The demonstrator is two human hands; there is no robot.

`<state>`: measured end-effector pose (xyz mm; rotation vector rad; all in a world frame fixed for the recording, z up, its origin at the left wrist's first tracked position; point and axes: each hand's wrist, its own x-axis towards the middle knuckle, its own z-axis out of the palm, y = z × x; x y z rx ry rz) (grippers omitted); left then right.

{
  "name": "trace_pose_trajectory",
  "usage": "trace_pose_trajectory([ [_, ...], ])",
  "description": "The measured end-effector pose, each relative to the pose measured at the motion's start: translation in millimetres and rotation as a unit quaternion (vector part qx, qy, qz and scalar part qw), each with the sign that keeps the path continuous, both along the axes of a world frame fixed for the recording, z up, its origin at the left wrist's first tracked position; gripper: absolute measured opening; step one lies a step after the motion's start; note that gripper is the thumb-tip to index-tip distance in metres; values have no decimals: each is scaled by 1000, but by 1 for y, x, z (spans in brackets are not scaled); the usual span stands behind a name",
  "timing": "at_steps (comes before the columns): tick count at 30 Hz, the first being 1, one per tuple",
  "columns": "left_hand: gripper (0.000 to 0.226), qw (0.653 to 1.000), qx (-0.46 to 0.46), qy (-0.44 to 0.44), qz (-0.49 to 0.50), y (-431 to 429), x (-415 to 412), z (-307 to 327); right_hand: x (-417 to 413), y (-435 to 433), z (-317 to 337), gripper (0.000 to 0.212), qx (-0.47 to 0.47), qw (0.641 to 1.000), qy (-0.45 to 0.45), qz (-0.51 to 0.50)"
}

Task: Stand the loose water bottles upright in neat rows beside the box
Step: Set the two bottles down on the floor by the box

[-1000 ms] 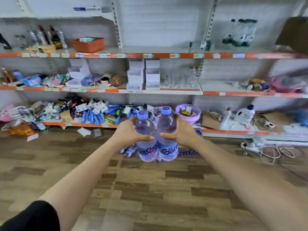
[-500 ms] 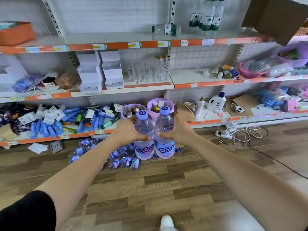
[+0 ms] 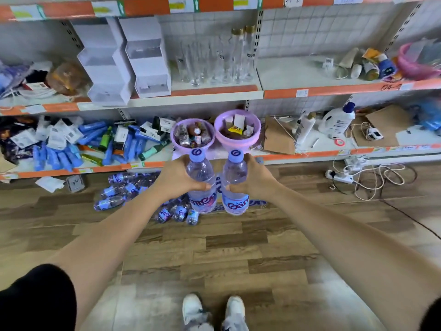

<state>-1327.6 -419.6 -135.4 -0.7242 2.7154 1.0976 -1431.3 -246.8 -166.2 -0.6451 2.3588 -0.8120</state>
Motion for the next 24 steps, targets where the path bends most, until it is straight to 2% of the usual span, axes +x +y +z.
trace_pose_trajectory([
  [3,68,1000,22,-15,-14,-14,-18,-18,-14,-14,-21,98,13,1000,-11,0],
  [8,65,997,41,-43,-53,-47,-49,-58,-38,-37,-55,80,42,998,-35,-22],
  [12,63,992,30,-58,-106,-74,-72,-100,-53,-59,-94,82,82,994,-41,-52],
  [14,64,990,37,-66,-115,-87,-83,-126,-59,-70,-120,75,93,993,-41,-60],
  [16,62,988,54,-89,-116,-99,-93,-154,-66,-79,-151,66,93,991,-56,-76],
  [19,60,986,97,-111,-84,-115,-106,-208,-77,-89,-205,64,83,989,-76,-93],
  [22,63,985,103,-121,-69,-124,-116,-274,-92,-94,-267,66,99,987,-91,-93],
  [24,65,984,103,-130,-65,-125,-122,-324,-98,-97,-318,59,101,988,-81,-80],
])
